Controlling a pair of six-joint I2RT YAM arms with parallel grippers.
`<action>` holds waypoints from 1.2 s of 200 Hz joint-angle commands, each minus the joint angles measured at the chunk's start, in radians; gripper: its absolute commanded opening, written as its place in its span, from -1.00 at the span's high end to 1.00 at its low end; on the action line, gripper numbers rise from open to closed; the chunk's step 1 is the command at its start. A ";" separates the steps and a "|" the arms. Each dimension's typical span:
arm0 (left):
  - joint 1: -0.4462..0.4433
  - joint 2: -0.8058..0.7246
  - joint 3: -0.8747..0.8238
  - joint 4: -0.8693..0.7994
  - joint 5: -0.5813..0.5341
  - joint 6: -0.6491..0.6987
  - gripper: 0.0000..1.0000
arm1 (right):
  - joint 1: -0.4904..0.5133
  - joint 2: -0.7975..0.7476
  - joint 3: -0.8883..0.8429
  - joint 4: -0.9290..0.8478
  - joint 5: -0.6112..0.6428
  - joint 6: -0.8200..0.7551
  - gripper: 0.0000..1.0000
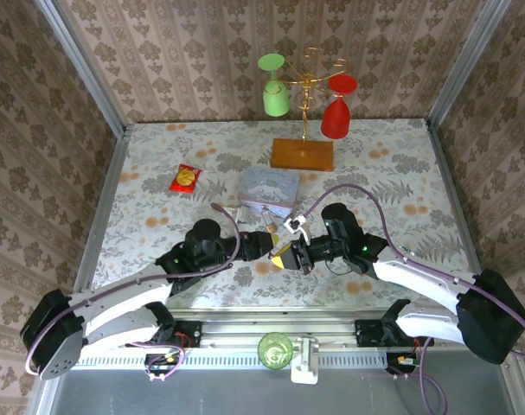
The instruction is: Unlock the padlock with the key
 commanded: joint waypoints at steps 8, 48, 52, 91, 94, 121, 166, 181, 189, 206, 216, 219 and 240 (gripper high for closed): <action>-0.009 0.036 0.014 0.022 0.028 -0.010 0.13 | -0.005 -0.003 0.015 0.045 -0.025 -0.007 1.00; -0.011 0.037 -0.013 0.097 0.012 -0.046 0.31 | -0.004 0.016 0.020 0.055 -0.019 -0.017 1.00; -0.012 0.038 -0.016 0.108 0.014 -0.052 0.36 | -0.005 0.020 0.020 0.057 -0.014 -0.018 1.00; -0.021 0.055 -0.031 0.139 0.036 -0.072 0.55 | -0.008 0.022 0.011 0.101 0.018 -0.011 1.00; -0.020 0.054 -0.034 0.140 0.035 -0.074 0.58 | -0.009 0.023 0.010 0.101 0.020 -0.010 1.00; -0.012 0.040 -0.054 0.138 0.024 -0.076 0.80 | -0.018 0.018 0.007 0.089 0.025 -0.014 1.00; -0.008 0.026 -0.057 0.126 0.003 -0.071 1.00 | -0.020 0.010 0.004 0.029 0.039 -0.037 1.00; -0.007 0.026 -0.059 0.129 -0.005 -0.071 1.00 | -0.021 -0.003 0.000 0.007 0.060 -0.047 1.00; -0.008 0.026 -0.060 0.133 -0.010 -0.071 1.00 | -0.022 -0.013 -0.002 -0.002 0.077 -0.050 1.00; -0.011 0.017 -0.069 0.136 -0.038 -0.071 1.00 | -0.028 -0.043 -0.012 -0.017 0.099 -0.048 1.00; -0.026 0.007 -0.070 0.125 -0.074 -0.058 1.00 | -0.029 -0.057 -0.016 -0.028 0.115 -0.047 1.00; -0.030 0.006 -0.068 0.120 -0.087 -0.054 1.00 | -0.030 -0.061 -0.017 -0.031 0.123 -0.043 1.00; -0.087 0.002 -0.062 0.106 -0.187 -0.022 1.00 | -0.031 -0.071 -0.031 -0.010 0.158 -0.012 1.00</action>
